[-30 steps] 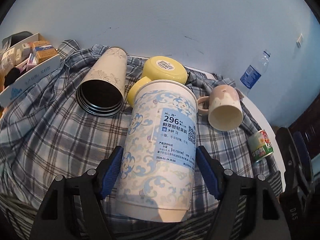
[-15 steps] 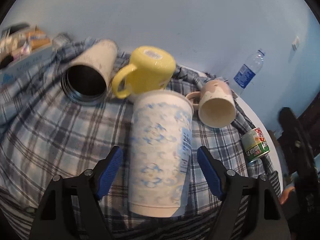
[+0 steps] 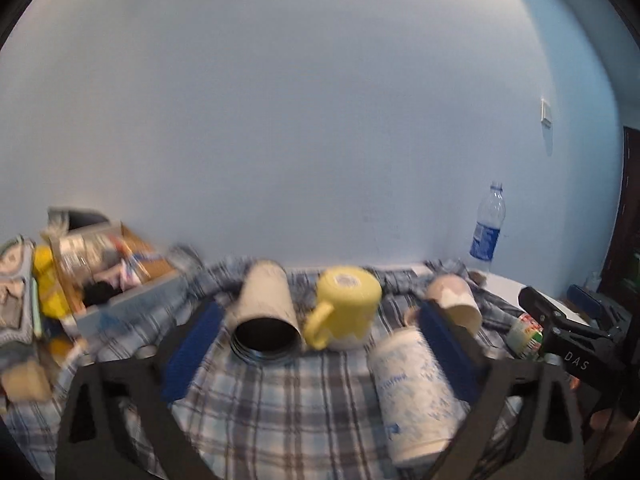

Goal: Flip cup upside down
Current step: 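Lower the paper cup onto the cloth and open the left tool, then close the right tool around the standing paper cup's body, then lift the paper cup with the right tool and rotate it over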

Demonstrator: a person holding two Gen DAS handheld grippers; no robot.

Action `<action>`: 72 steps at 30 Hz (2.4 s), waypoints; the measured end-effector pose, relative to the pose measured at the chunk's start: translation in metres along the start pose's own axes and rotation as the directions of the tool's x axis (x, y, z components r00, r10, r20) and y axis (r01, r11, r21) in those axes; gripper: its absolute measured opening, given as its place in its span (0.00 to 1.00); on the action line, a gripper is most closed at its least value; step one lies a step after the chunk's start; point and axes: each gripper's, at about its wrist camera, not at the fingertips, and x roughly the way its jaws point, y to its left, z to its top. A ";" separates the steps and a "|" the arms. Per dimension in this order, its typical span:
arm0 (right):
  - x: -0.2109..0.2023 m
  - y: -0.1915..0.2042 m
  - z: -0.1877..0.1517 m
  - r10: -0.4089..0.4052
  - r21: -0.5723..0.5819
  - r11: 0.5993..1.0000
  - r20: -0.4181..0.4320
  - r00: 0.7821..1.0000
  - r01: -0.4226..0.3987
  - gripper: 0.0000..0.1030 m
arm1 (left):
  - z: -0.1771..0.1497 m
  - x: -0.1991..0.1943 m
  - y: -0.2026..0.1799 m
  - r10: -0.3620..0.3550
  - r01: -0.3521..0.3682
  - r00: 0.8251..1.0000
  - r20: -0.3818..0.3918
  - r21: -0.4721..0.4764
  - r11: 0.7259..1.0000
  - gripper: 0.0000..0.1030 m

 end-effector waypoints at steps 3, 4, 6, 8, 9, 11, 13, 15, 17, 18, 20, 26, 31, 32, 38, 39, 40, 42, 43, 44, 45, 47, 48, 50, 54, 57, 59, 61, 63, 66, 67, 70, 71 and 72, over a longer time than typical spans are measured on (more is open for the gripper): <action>0.001 0.001 -0.002 -0.006 0.000 1.000 -0.011 1.000 0.006 1.00 | -0.005 -0.008 0.000 0.005 -0.010 0.996 0.087 0.053 0.999 1.00; 0.000 0.002 -0.003 -0.004 -0.004 1.000 -0.008 1.000 0.004 1.00 | -0.007 -0.010 0.001 0.003 -0.009 0.995 0.103 0.057 0.998 1.00; -0.002 0.005 -0.002 0.002 -0.023 1.000 0.004 1.000 -0.002 1.00 | -0.015 -0.010 0.005 0.014 -0.022 0.991 0.130 0.057 0.998 1.00; -0.005 0.009 -0.002 -0.001 -0.037 0.999 0.018 1.000 0.001 1.00 | -0.018 -0.010 0.007 0.039 -0.045 0.991 0.125 0.046 0.998 1.00; -0.005 0.010 -0.002 -0.005 -0.042 0.999 0.016 1.000 0.005 1.00 | -0.017 -0.011 0.009 0.053 -0.058 0.990 0.130 0.037 0.998 1.00; -0.003 0.012 -0.001 0.007 -0.043 0.999 -0.032 0.999 -0.008 1.00 | -0.016 -0.015 0.011 0.075 -0.080 0.986 0.149 0.026 0.996 1.00; 0.000 0.013 0.000 0.081 -0.009 0.997 -0.110 0.991 -0.082 1.00 | -0.016 -0.019 0.014 0.089 -0.092 0.982 0.166 0.009 0.996 1.00; 0.005 0.018 -0.002 0.107 -0.002 0.994 -0.186 0.977 -0.110 1.00 | -0.017 -0.020 0.015 0.074 -0.076 0.982 0.173 0.010 0.997 1.00; 0.012 0.028 -0.006 0.129 -0.004 0.991 -0.269 0.955 -0.136 1.00 | -0.019 -0.019 0.014 0.086 -0.090 0.982 0.170 0.019 0.996 1.00; 0.015 0.033 -0.009 0.141 0.001 0.989 -0.304 0.942 -0.148 1.00 | -0.019 -0.019 0.013 0.096 -0.101 0.981 0.167 0.022 0.995 1.00; 0.021 0.040 -0.017 0.155 0.027 0.988 -0.358 0.921 -0.155 1.00 | -0.019 -0.017 0.012 0.122 -0.127 0.979 0.160 0.022 0.992 1.00; 0.034 0.066 -0.042 0.162 0.040 0.986 -0.492 0.856 -0.163 1.00 | -0.019 -0.016 0.021 0.164 -0.163 0.975 0.147 -0.020 0.986 1.00; 0.037 0.091 -0.050 0.158 0.007 0.983 -0.533 0.831 -0.182 0.99 | -0.021 -0.017 0.017 0.167 -0.169 0.973 0.158 0.001 0.986 1.00; 0.038 0.096 -0.052 0.151 -0.005 0.983 -0.540 0.828 -0.183 0.97 | -0.021 -0.019 0.017 0.169 -0.171 0.971 0.167 -0.001 0.985 1.00; 0.057 0.106 -0.076 0.121 -0.009 0.986 -0.636 0.762 -0.165 0.72 | -0.020 -0.023 0.014 0.171 -0.176 0.967 0.190 0.008 0.984 1.00; 0.059 0.106 -0.080 0.124 -0.010 0.986 -0.638 0.760 -0.169 0.69 | -0.020 -0.022 0.014 0.177 -0.182 0.966 0.187 0.008 0.983 1.00; 0.059 0.107 -0.081 0.122 -0.018 0.985 -0.636 0.762 -0.172 0.65 | -0.020 -0.022 0.015 0.186 -0.190 0.965 0.185 0.005 0.982 1.00; 0.056 0.109 -0.082 0.113 -0.052 0.981 -0.631 0.767 -0.187 0.63 | -0.020 -0.023 0.016 0.190 -0.193 0.964 0.186 -0.005 0.981 1.00; 0.053 0.109 -0.081 0.117 -0.060 0.979 -0.625 0.771 -0.197 0.63 | -0.020 -0.023 0.017 0.188 -0.189 0.964 0.187 -0.009 0.982 1.00; 0.051 0.108 -0.080 0.119 -0.062 0.978 -0.619 0.776 -0.200 0.63 | -0.020 -0.023 0.018 0.187 -0.189 0.964 0.187 -0.011 0.982 1.00; 0.048 0.106 -0.077 0.118 -0.065 0.978 -0.610 0.784 -0.198 0.63 | -0.020 -0.023 0.018 0.187 -0.188 0.964 0.187 -0.010 0.982 1.00; 0.041 0.102 -0.072 0.111 -0.073 0.979 -0.586 0.803 -0.189 0.63 | -0.020 -0.023 0.018 0.187 -0.189 0.964 0.189 -0.009 0.982 1.00; 0.038 0.100 -0.069 0.106 -0.080 0.980 -0.574 0.812 -0.184 0.63 | -0.020 -0.023 0.018 0.187 -0.189 0.964 0.191 -0.007 0.982 1.00; 0.029 0.096 -0.062 0.099 -0.095 0.979 -0.542 0.835 -0.178 0.63 | -0.020 -0.024 0.019 0.183 -0.185 0.963 0.196 -0.007 0.983 1.00; 0.016 0.091 -0.047 0.079 -0.132 0.979 -0.461 0.884 -0.156 0.62 | -0.021 -0.027 0.020 0.177 -0.178 0.962 0.207 -0.012 0.984 1.00; 0.005 0.091 -0.034 0.068 -0.173 0.974 -0.385 0.921 -0.145 0.61 | -0.020 -0.027 0.020 0.177 -0.178 0.963 0.206 -0.013 0.984 1.00; -0.003 0.091 -0.027 0.070 -0.195 0.971 -0.332 0.941 -0.141 0.60 | -0.020 -0.027 0.019 0.176 -0.178 0.963 0.206 -0.012 0.984 1.00; -0.001 0.094 -0.025 0.070 -0.200 0.969 -0.334 0.940 -0.144 0.58 | -0.020 -0.027 0.019 0.177 -0.178 0.963 0.205 -0.010 0.984 1.00; 0.000 0.093 -0.023 0.074 -0.196 0.969 -0.343 0.937 -0.148 0.57 | -0.020 -0.027 0.019 0.177 -0.178 0.963 0.206 -0.011 0.984 1.00; -0.001 0.095 -0.023 0.080 -0.197 0.968 -0.340 0.937 -0.154 0.56 | -0.020 -0.027 0.020 0.176 -0.177 0.963 0.205 -0.015 0.984 1.00; -0.001 0.095 -0.023 0.080 -0.195 0.969 -0.341 0.936 -0.154 0.56 | -0.021 -0.027 0.019 0.177 -0.178 0.963 0.205 -0.015 0.984 1.00; -0.002 0.094 -0.025 0.082 -0.191 0.969 -0.345 0.935 -0.156 0.56 | -0.021 -0.027 0.019 0.177 -0.178 0.963 0.205 -0.015 0.984 1.00; -0.003 0.094 -0.025 0.083 -0.192 0.969 -0.346 0.935 -0.157 0.56 | -0.021 -0.027 0.019 0.177 -0.178 0.962 0.206 -0.015 0.984 1.00; -0.004 0.093 -0.026 0.084 -0.192 0.969 -0.347 0.934 -0.159 0.56 | -0.021 -0.027 0.019 0.177 -0.178 0.962 0.206 -0.015 0.984 1.00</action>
